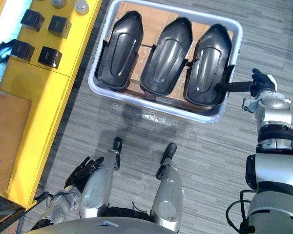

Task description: Walk over and take three plastic housings, then place them on the shelf

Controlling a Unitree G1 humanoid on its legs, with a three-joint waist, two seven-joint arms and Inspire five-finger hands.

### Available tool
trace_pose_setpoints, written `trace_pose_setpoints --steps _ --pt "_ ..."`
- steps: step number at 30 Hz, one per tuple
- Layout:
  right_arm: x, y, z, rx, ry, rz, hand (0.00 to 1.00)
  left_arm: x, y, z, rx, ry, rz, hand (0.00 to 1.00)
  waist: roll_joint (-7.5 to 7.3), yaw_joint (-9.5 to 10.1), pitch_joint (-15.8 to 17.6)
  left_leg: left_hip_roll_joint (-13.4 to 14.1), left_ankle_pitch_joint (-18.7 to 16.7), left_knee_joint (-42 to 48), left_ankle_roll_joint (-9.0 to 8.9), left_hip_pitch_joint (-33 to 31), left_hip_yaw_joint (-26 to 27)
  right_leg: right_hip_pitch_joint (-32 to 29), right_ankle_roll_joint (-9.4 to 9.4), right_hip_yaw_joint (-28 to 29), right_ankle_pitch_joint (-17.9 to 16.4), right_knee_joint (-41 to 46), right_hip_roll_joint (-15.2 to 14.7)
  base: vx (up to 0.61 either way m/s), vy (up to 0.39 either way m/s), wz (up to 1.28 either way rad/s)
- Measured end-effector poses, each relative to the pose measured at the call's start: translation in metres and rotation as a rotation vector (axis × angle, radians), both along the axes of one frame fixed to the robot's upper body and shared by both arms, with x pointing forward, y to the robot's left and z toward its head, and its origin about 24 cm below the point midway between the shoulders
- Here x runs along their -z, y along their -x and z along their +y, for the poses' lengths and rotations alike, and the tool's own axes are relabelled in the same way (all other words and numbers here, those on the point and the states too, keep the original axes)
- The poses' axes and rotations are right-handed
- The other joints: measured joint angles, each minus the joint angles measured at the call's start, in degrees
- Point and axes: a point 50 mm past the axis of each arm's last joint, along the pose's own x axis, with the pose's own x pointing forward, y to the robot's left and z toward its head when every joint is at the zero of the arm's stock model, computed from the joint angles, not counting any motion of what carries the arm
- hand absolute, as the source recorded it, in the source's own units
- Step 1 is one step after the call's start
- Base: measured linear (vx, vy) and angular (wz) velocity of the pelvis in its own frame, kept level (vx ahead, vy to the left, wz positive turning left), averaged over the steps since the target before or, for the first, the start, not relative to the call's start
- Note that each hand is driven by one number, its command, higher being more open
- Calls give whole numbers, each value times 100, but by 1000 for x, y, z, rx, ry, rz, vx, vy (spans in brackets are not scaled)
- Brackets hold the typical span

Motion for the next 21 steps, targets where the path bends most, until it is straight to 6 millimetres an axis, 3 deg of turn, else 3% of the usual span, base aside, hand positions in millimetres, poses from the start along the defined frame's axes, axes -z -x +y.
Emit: trace_pose_setpoints --steps 3,9,10,15,21 --pt "-10 -4 2 19 15 -34 100 -1 -1 -3 -3 13 -16 100 46 65 -5 -5 2 51 3 -136 -16 -125 1 1 -9 70 -11 -43 30 2" --pt "-10 -4 2 32 33 -22 100 -1 -3 -7 -1 41 -29 100 145 140 3 -65 6 190 15 -333 -97 -315 3 -17 -71 280 -87 -21 34 5" --pt "-13 -5 3 31 32 -29 0 -2 -4 -8 2 45 -33 100 165 139 9 -70 4 222 18 -384 -100 -367 5 -15 -73 320 -99 -21 54 0" --pt "-14 -6 3 35 34 -30 0 -2 -4 -9 3 52 -35 100 188 152 12 -68 8 227 21 -390 -102 -383 2 -10 -76 344 -101 -3 8 0" --pt "-14 5 -13 129 110 12 0 -1 -3 -9 -5 58 -31 100 191 142 11 -60 8 254 21 -388 -105 -383 -6 -9 -87 376 -100 0 0 0"
